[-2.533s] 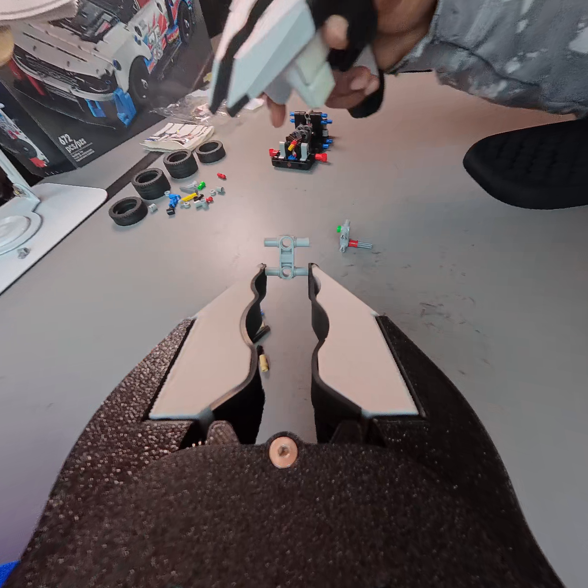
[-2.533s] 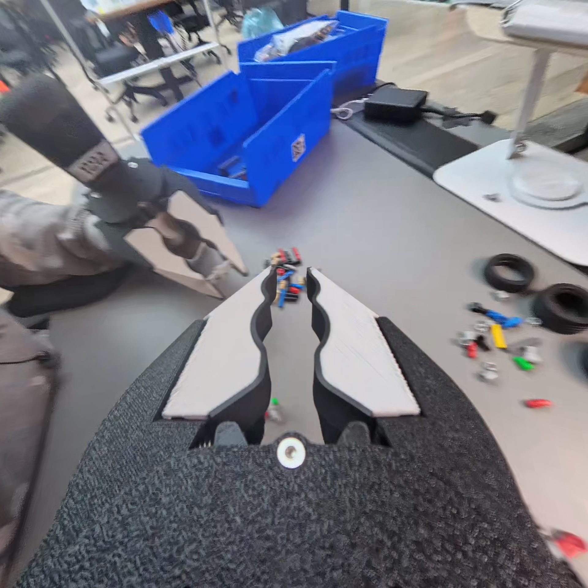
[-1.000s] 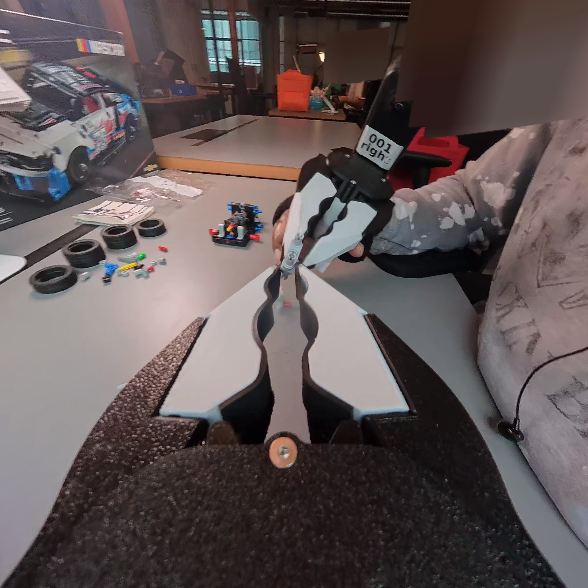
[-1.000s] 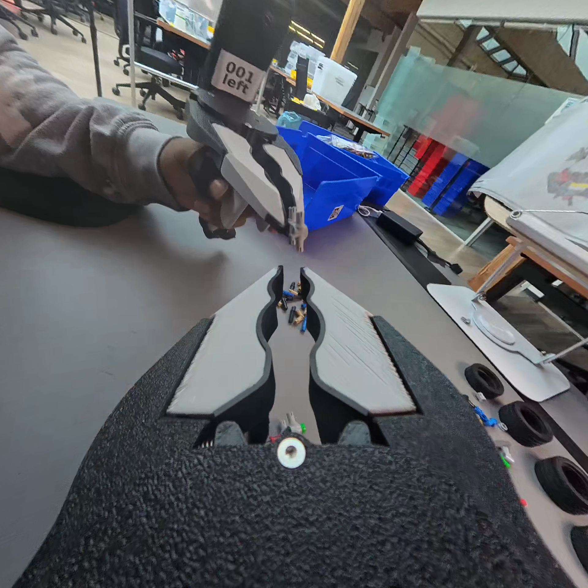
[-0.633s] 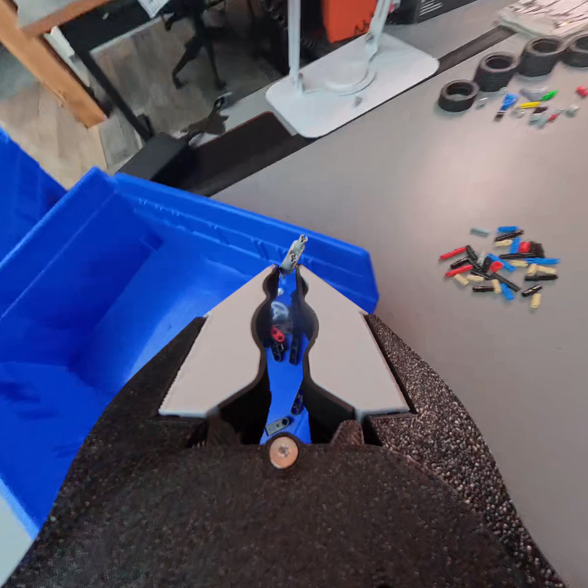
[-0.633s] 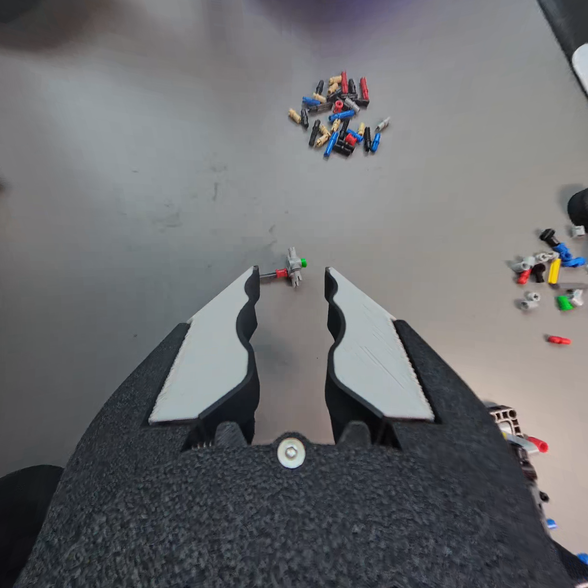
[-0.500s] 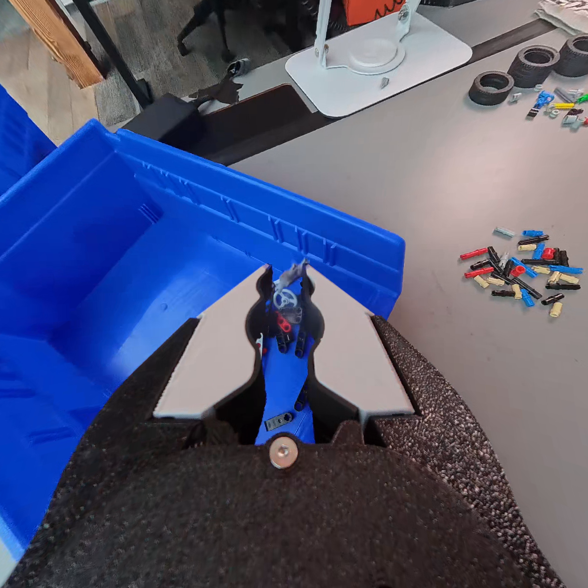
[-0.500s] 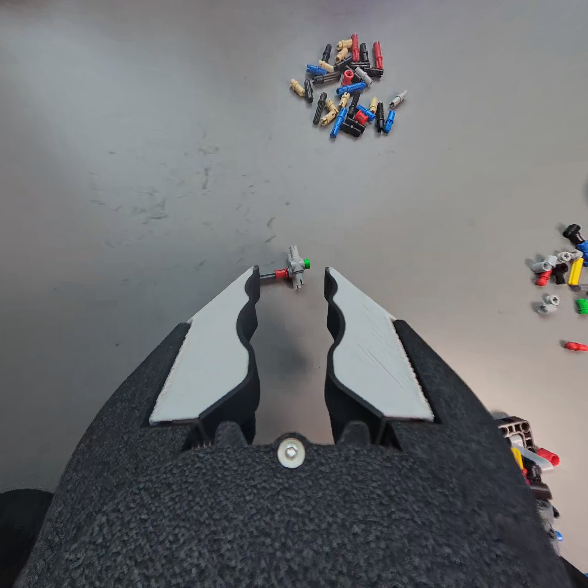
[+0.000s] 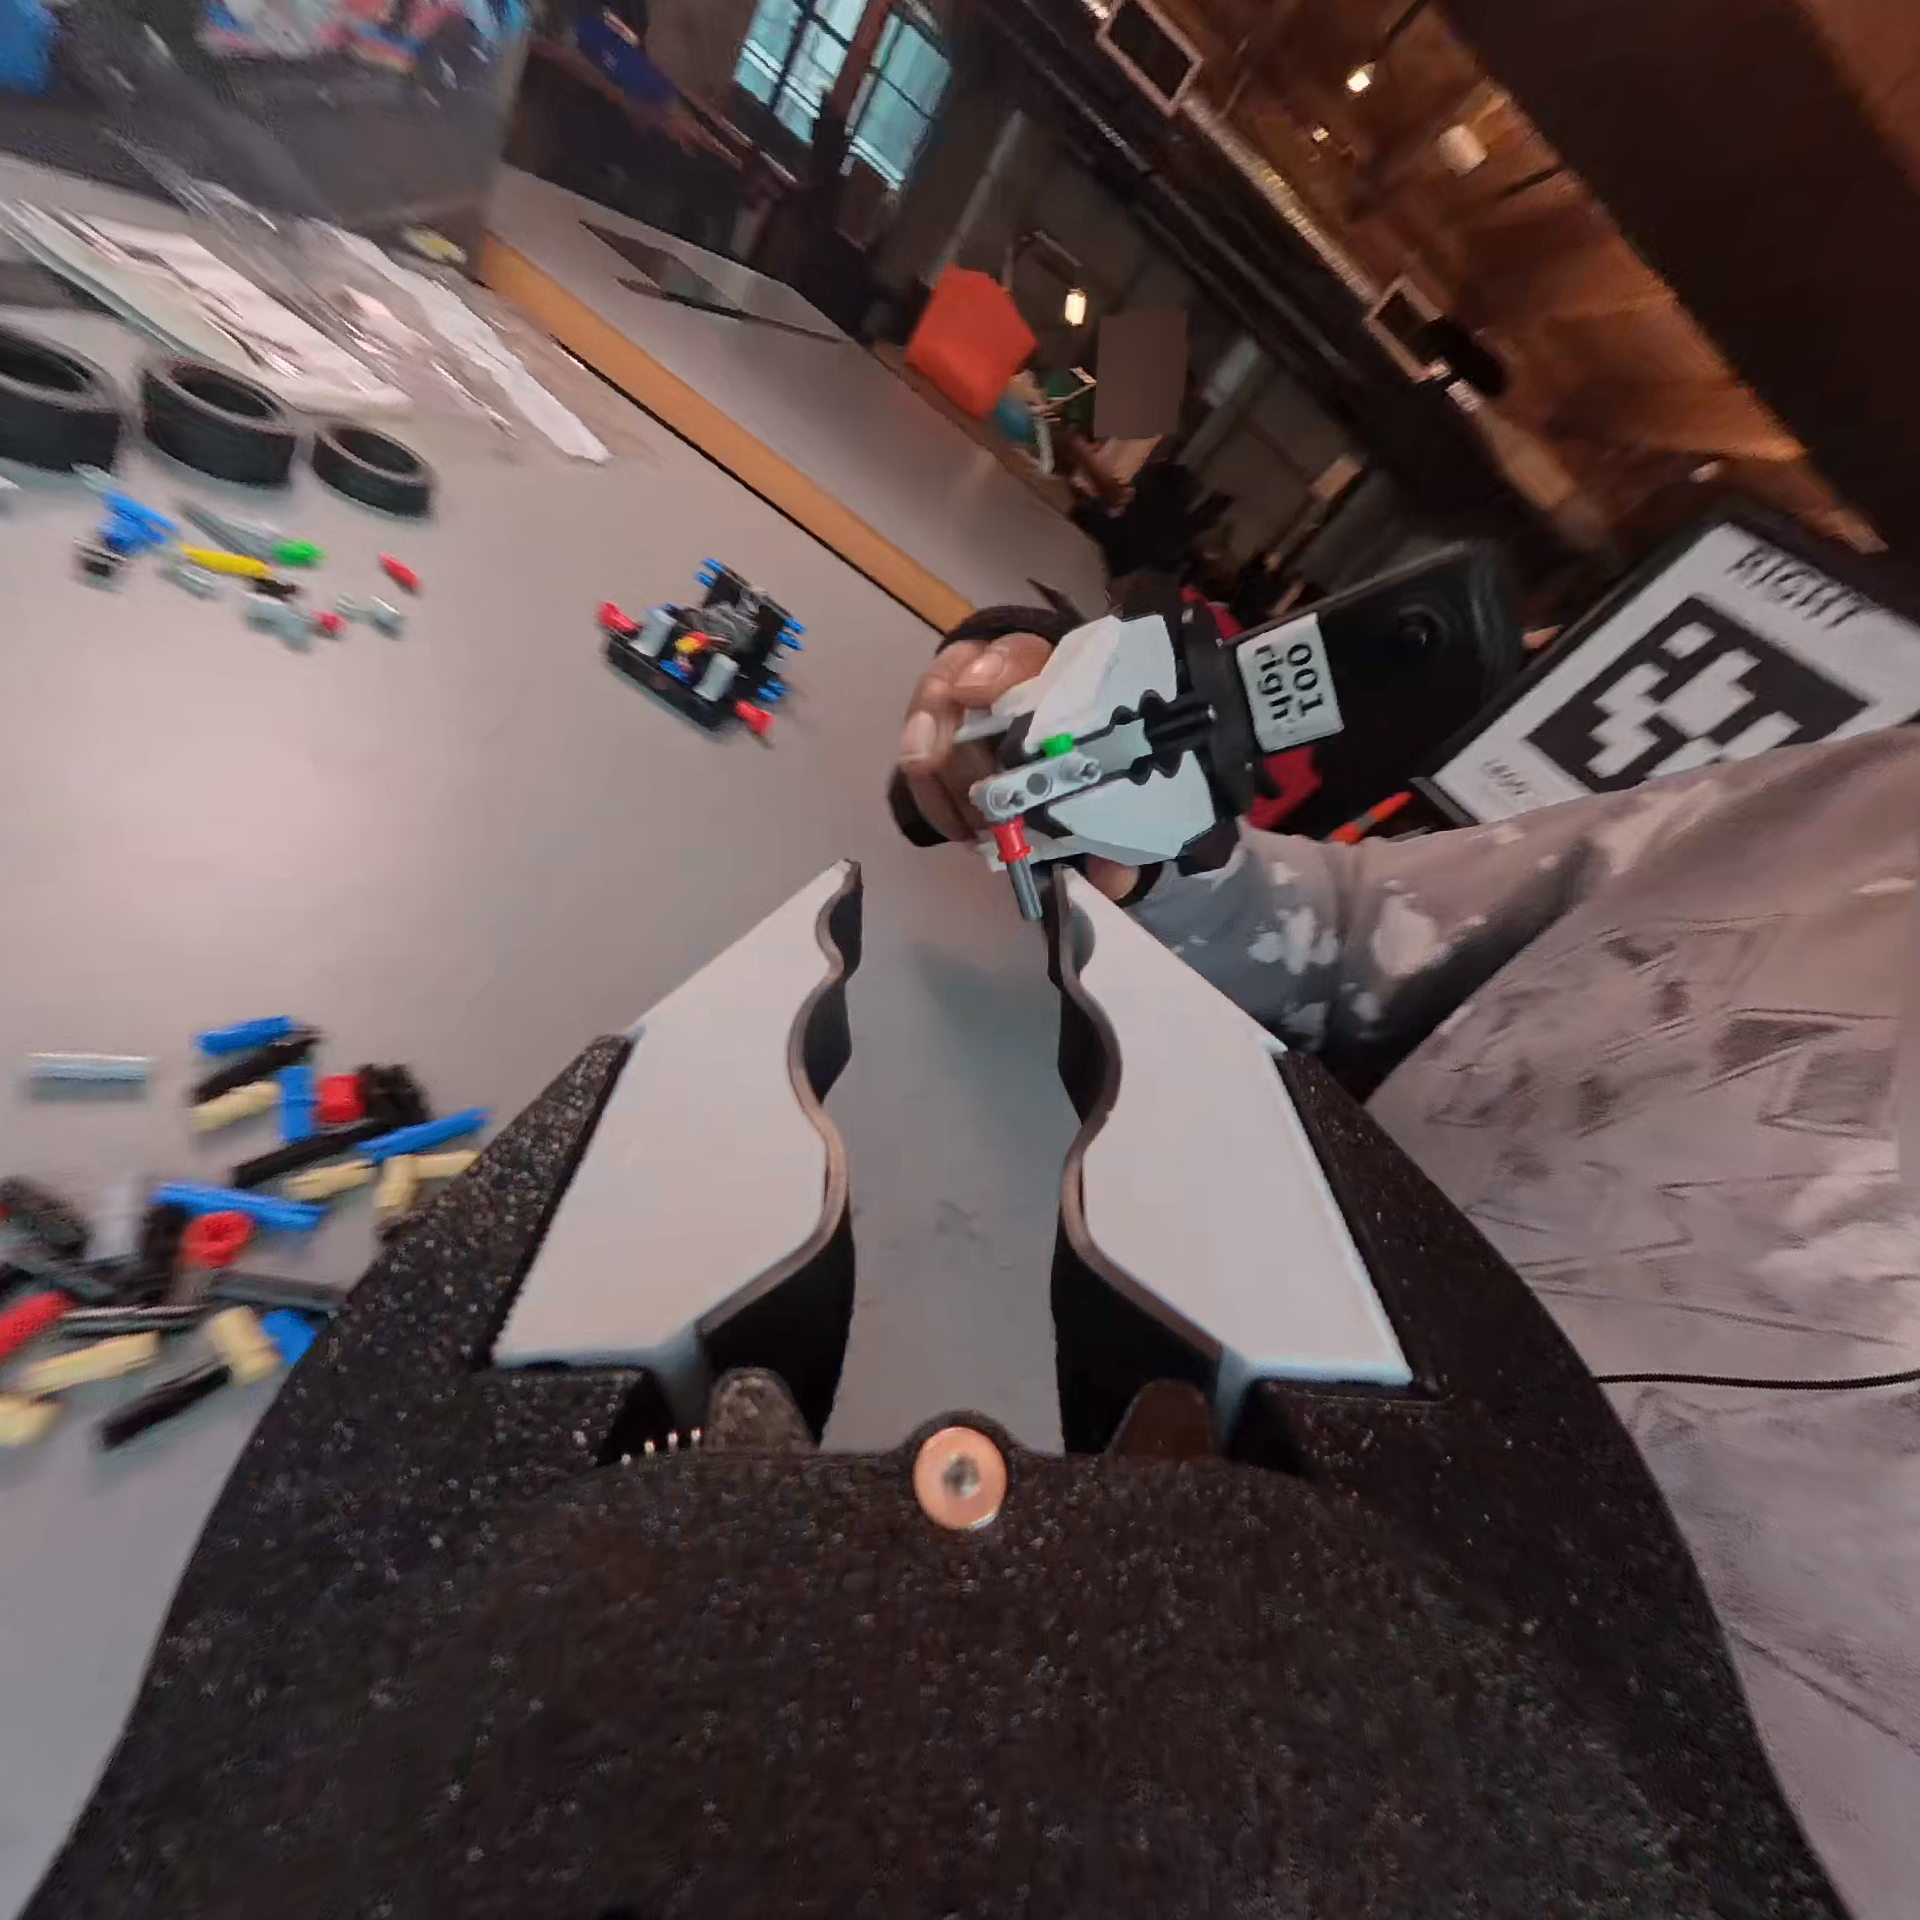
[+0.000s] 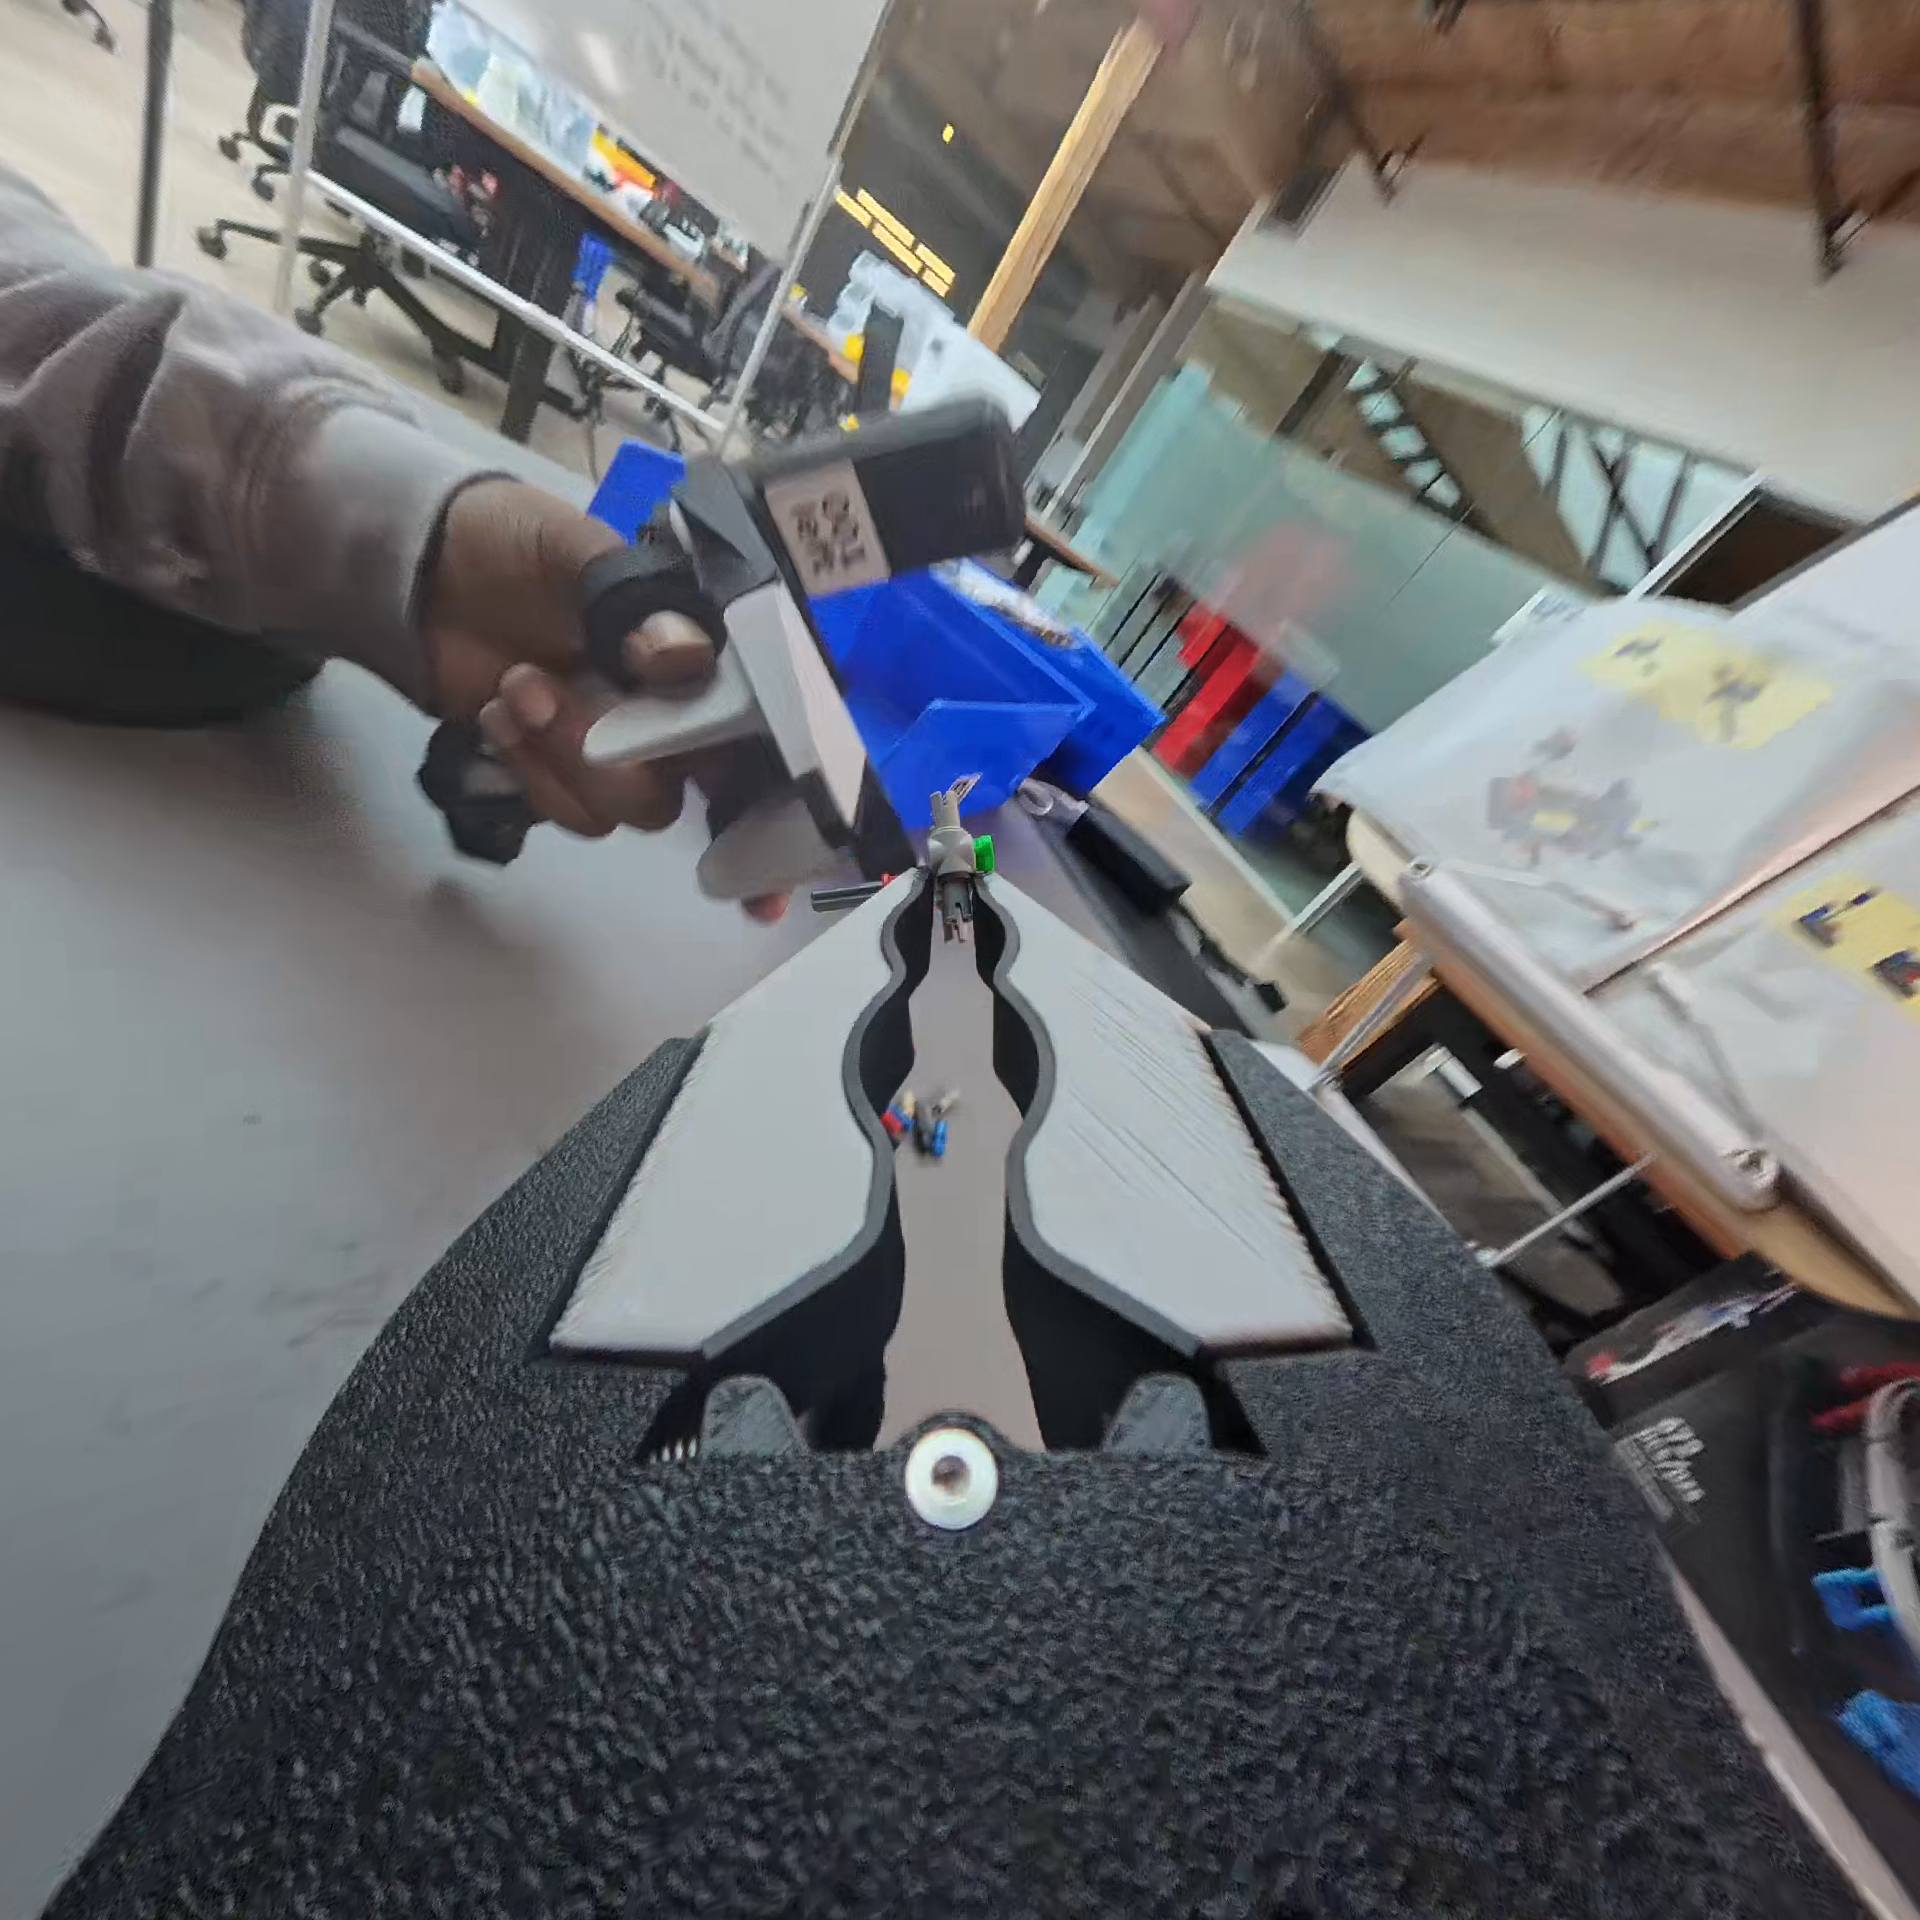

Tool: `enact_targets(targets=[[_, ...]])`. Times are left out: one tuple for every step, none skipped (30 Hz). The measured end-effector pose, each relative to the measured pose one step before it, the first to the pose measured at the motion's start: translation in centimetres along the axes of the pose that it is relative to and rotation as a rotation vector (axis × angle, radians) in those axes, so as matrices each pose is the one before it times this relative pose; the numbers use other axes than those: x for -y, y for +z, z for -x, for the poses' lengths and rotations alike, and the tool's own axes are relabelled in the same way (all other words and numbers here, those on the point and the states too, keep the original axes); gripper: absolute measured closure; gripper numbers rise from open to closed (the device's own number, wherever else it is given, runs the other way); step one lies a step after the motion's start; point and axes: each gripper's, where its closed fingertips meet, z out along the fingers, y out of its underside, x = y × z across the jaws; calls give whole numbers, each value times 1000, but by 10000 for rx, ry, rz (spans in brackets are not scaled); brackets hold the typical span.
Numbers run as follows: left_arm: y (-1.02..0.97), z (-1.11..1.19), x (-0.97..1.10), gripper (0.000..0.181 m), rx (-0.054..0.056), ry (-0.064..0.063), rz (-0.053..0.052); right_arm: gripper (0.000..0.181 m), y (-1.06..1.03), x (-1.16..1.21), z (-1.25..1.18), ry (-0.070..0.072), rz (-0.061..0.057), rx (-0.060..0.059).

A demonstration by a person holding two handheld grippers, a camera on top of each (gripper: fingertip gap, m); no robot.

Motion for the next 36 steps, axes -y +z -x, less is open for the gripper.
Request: enact_targets(targets=[[740,-859,-308,143,-873,-800,-100,174,15,995,4,-447,-413,-352],[539,-976,-133,144,-910,-640,-130,174,41,730,363,-345,-260,-28],[356,-985,65,147,-844,-448,-173,174,50,457,496,-255,-110,113],[197,-789,186,150,-625,-255,-192,174,9,376,245,-218,-114,-32],[113,-573,45,156,-411,-89,-55,174,-35,260,43,-156,-101,-121],[58,-457,-133,162,-283,18,79,174,-42,-7,121,-142,20,35],[-2,-197,-92,171,-62,85,53,174,-56,-71,38,-104,12,31],[-64,91,-57,174,140,152,41,174,-32,-153,102,17,41,128],[-93,186,-115,174,206,216,93,174,-5,-257,176,115,107,198],[-73,280,-151,174,280,294,118,174,2,-289,131,262,124,211],[-41,262,-173,176,343,420,157,173,-18,-304,143,574,128,316],[5,264,-262,175,439,625,260,171,-76,-348,110,983,117,449],[59,234,-342,175,519,838,368,165,-111,-461,23,1260,172,540],[116,135,-398,175,512,925,442,162,-159,-430,199,1307,142,696],[196,28,-416,174,449,888,443,163,-193,-425,366,1133,140,752],[218,-30,-313,175,417,820,345,162,-163,-359,169,803,95,483],[195,-86,-222,175,340,717,268,162,-162,-367,282,518,92,451],[127,-130,-161,175,226,542,199,162,-189,-307,280,359,76,415],[-4,-64,48,175,159,304,28,157,-263,-38,145,262,-72,299],[-139,-37,219,175,30,54,-116,154,-281,107,217,241,-113,306],[-220,113,206,175,12,-111,-126,154,-260,90,164,132,-29,211],[-254,437,71,175,202,-74,-49,153,-226,299,-27,-37,-100,-10],[-216,583,-137,176,359,146,92,154,-125,504,-202,-116,-175,-207],[-122,496,-298,175,396,315,229,157,47,419,-26,-128,-96,-136],[-8,446,-352,175,406,315,294,160,193,302,-29,-180,-66,-182],[76,290,-302,175,320,257,265,162,235,156,-218,-193,-44,-302],[140,48,-252,175,156,192,222,162,226,-39,-207,-145,31,-250],[160,-65,-218,175,86,136,190,164,176,-189,-229,-53,89,-194],[139,-85,-115,175,67,118,115,165,136,-291,-276,18,133,-155],[93,-54,-78,175,63,102,76,165,109,-254,-132,64,81,-45],[43,-21,10,175,62,79,25,167,126,-345,30,68,131,59],[13,-14,4,175,26,45,20,169,75,-262,-87,-13,110,-46],[-7,25,-63,175,34,44,54,171,-7,-53,-37,-80,1,-36],[-15,49,-48,175,47,56,30,172,15,-50,-2,-35,33,-12],[-5,11,-23,175,27,32,21,172,29,-12,3,-3,13,-8],[-25,-1,-23,175,5,0,22,174,32,-6,54,-37,1,21]])
